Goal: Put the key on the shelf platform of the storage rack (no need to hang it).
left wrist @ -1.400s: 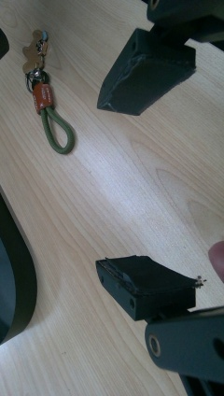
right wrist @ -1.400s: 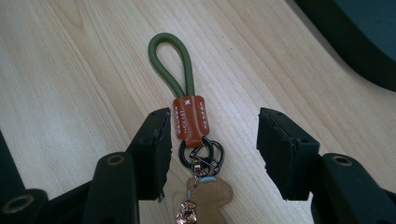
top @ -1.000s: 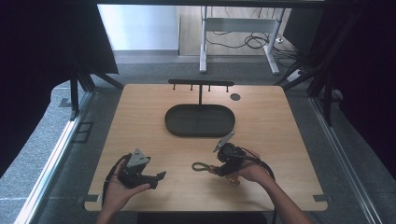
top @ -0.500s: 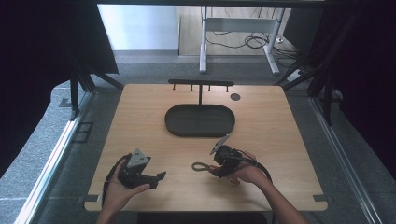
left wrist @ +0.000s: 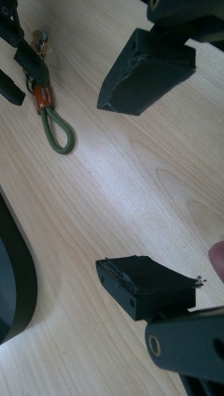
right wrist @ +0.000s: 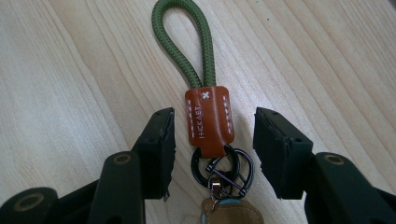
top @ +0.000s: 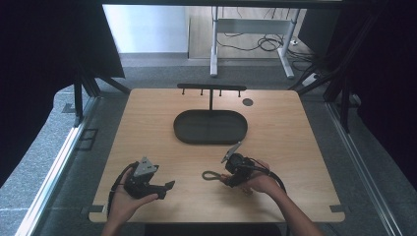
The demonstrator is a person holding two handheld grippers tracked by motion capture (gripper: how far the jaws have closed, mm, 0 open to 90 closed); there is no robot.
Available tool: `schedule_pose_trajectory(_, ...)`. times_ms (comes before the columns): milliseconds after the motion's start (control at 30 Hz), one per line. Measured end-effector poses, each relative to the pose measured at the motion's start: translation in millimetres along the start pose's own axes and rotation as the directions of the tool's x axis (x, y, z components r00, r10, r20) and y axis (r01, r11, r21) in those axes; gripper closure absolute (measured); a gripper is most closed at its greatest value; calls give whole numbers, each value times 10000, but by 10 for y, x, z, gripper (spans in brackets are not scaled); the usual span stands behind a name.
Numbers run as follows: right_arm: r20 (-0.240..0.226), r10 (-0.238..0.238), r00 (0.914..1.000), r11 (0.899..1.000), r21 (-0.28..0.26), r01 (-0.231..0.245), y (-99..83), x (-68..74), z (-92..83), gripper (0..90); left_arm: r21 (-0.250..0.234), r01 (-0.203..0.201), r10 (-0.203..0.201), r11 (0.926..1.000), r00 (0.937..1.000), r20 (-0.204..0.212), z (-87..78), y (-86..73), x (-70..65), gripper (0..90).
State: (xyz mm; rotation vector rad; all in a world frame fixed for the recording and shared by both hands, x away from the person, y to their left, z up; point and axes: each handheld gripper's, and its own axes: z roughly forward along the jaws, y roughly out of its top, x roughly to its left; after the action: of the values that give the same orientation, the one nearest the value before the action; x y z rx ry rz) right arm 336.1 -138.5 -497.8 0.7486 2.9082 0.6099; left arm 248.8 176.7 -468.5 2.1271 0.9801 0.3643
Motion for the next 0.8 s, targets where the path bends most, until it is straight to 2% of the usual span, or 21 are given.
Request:
schedule_pose_trajectory(367, -25, -76, 10000, 9999, 140, 76, -8, -7, 85, 539, 31, -27, 27, 10000, 10000, 44, 12, 2, -8, 203)
schedule_pose_trajectory(600, 24, -118, 9999, 9998, 168, 118, 9, 2, 109, 639, -4, 7, -7, 10000, 10000, 23, 3, 0, -2, 203)
schedule_pose_trajectory(800, 112, -225, 9997, 9996, 162, 223, 8, 9, 107, 660, 1, -4, 4, 10000, 10000, 10, 4, 0, 1, 203)
